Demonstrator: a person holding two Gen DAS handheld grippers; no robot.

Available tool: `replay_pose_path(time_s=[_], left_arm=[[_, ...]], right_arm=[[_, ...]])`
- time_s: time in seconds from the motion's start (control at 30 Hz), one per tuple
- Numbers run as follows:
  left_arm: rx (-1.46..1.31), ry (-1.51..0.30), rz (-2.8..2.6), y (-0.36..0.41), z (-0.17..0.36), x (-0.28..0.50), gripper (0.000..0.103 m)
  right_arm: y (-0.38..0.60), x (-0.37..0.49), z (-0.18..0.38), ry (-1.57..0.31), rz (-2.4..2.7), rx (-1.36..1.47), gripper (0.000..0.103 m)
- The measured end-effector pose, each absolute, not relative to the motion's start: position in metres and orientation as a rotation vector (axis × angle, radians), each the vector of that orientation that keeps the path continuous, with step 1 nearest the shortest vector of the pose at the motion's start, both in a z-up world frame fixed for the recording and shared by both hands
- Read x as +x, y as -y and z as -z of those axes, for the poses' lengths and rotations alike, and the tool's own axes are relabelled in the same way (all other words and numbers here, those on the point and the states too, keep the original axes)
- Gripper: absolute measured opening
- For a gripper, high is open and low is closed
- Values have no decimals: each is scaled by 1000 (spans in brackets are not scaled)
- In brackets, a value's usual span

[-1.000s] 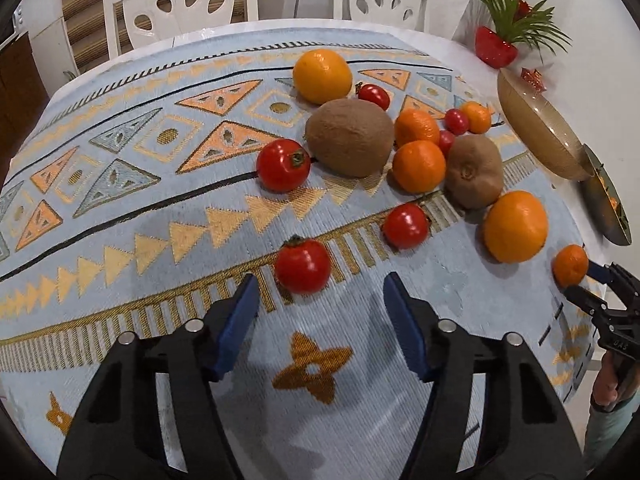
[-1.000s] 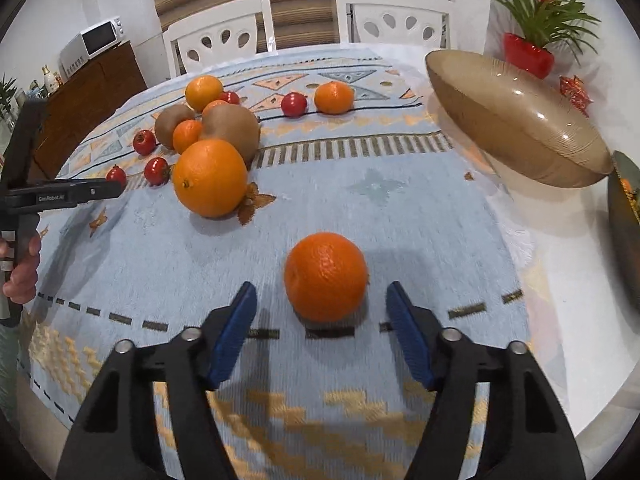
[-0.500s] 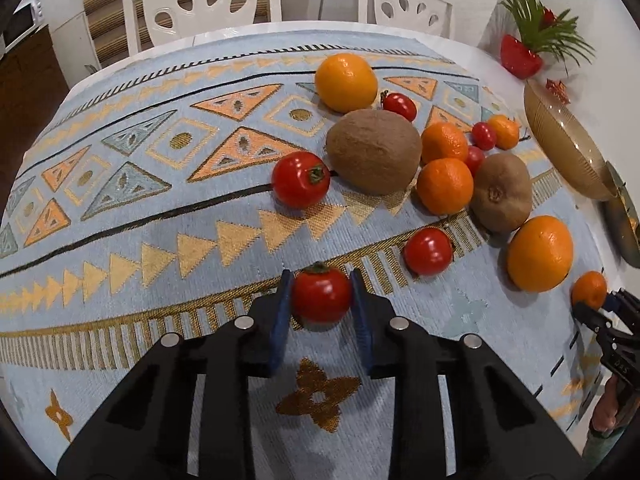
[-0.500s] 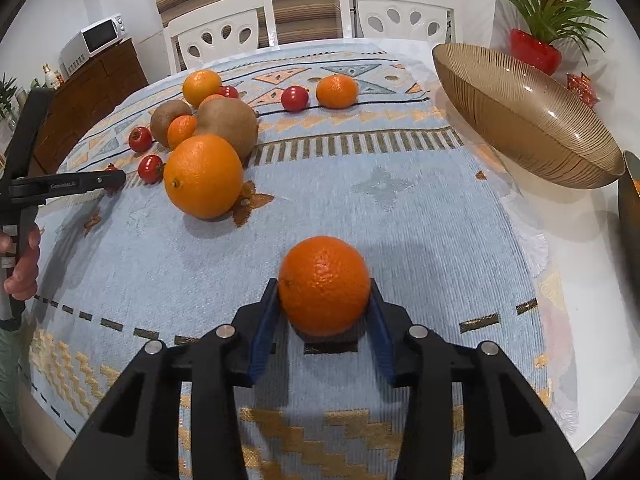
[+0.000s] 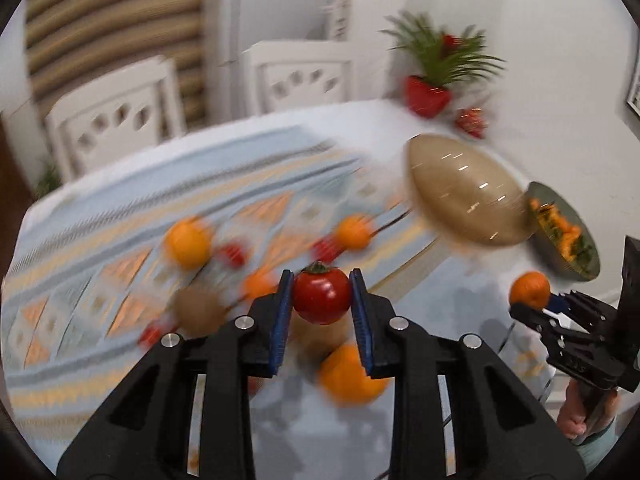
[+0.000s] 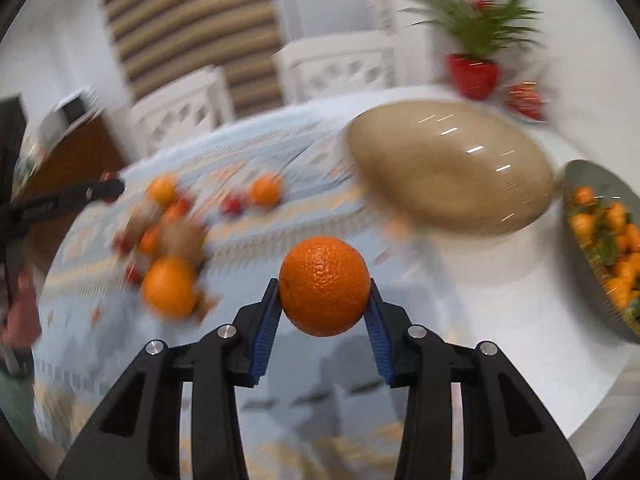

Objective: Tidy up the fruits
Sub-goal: 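Carry both fruits to the amber glass bowl and release them there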

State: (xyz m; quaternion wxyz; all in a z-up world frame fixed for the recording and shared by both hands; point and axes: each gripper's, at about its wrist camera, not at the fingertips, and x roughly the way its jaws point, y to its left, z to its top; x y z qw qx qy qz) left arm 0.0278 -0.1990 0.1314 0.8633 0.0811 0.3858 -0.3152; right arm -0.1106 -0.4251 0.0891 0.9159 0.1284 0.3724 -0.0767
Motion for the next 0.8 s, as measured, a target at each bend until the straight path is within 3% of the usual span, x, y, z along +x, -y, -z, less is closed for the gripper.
replay_pose_path(time_s=[0.17,0.37,0.73,0.77,0.8], left_arm=[[167,-812,786,292,-137,44,27],[92,-922,931,372,-109,60,27],[110,-993,942,419,-79,59,28],[107,-994,940,420,-78,58,29],[106,-987,943,421,-79,58,37]], right_arm=[[491,-88,-108,-714,298,379,40],[539,-60,-96,-781,379,451,40],[555,-48,-72,-880,404,472,41],[555,-47,-72,-883,406,474,41],[556,-49,-73,-879,415,476,43]])
